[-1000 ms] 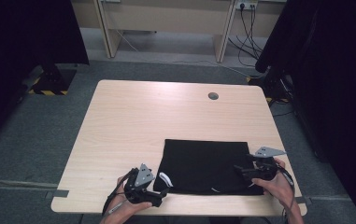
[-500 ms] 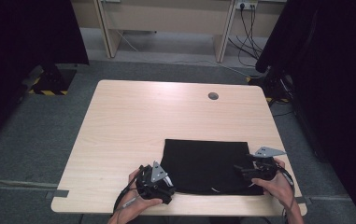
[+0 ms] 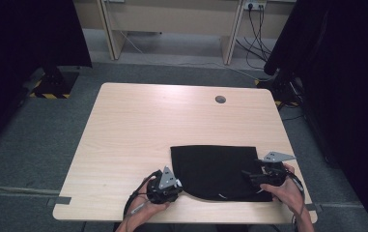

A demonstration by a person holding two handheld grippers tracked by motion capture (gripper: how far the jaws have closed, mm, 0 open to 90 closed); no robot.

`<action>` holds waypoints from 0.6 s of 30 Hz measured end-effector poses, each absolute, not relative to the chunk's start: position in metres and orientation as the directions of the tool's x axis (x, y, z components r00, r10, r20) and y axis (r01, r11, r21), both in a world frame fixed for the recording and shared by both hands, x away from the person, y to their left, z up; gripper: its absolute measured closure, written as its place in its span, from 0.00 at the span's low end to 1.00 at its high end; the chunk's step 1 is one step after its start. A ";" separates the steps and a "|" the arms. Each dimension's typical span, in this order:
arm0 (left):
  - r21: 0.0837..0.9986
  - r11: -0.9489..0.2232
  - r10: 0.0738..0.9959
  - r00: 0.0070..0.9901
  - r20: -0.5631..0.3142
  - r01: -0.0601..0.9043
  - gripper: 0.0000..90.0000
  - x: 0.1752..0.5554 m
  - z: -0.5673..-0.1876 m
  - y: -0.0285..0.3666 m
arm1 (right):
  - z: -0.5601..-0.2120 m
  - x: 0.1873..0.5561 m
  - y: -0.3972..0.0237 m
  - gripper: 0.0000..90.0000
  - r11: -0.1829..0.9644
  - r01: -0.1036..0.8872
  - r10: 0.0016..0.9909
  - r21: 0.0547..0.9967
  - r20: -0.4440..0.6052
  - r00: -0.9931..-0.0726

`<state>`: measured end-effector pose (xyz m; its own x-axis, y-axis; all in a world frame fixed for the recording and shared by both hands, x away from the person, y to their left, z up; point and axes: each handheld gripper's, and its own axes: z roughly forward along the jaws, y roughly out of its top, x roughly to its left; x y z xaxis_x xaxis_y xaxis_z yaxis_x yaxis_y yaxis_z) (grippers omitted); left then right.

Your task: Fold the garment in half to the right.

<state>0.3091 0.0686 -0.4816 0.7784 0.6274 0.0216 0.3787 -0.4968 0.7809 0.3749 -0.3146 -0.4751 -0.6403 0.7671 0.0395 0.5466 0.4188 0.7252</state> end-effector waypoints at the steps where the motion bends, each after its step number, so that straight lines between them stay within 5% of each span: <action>1: 0.781 -0.498 0.629 0.777 0.025 0.378 0.78 0.308 -0.482 0.067 | -0.475 0.375 -0.315 0.27 0.419 0.546 0.767 0.725 0.040 -0.640; 18: 0.780 -0.496 0.596 0.803 -0.013 0.381 0.79 0.307 -0.481 0.045 | -0.472 0.370 -0.339 0.30 0.418 0.571 0.794 0.707 0.022 -0.608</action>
<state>0.3072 0.0451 -0.4813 0.8032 0.5955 -0.0134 0.3809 -0.4961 0.7803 0.3701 -0.3386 -0.4720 -0.6077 0.7939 0.0215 0.5708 0.4178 0.7068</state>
